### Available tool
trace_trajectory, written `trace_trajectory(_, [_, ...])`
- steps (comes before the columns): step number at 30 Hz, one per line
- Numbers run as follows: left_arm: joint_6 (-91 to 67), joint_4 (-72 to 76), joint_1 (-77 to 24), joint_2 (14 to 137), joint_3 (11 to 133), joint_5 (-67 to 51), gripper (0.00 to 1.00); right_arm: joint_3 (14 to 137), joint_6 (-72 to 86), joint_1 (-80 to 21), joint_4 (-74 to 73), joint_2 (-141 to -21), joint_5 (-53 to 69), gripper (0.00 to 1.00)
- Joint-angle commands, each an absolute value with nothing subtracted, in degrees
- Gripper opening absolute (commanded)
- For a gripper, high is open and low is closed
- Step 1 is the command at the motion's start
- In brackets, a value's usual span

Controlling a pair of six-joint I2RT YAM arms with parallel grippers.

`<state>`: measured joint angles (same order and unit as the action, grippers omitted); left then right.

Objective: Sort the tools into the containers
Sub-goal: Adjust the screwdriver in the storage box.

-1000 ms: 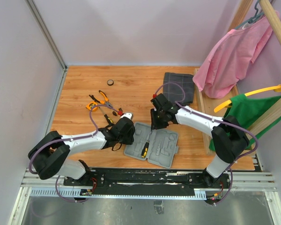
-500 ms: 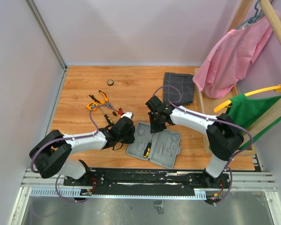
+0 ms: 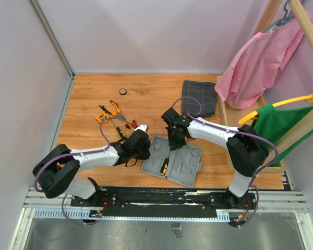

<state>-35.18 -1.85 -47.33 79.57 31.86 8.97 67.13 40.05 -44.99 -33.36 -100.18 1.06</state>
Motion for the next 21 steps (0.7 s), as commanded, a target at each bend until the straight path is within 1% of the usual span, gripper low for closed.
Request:
trace_trajectory(1, [-35.5, -6.4, -47.1, 81.2, 30.2, 9.3, 0.15, 67.9, 39.3, -46.1, -32.5, -101.8, 1.1, 0.14])
trace_trajectory(10, [-34.8, -7.6, -47.1, 81.2, 31.2, 10.8, 0.14, 68.2, 37.7, -46.1, -31.1, -104.2, 2.6, 0.12])
trace_trajectory(17, [-36.1, -8.7, -47.0, 82.0, 31.5, 12.2, 0.14, 67.6, 36.9, -46.1, -31.1, -99.7, -0.6, 0.12])
trace_trajectory(21, [-37.3, -8.5, -47.0, 81.8, 30.8, 11.9, 0.13, 68.5, 36.7, -46.1, -31.2, -97.9, -0.8, 0.13])
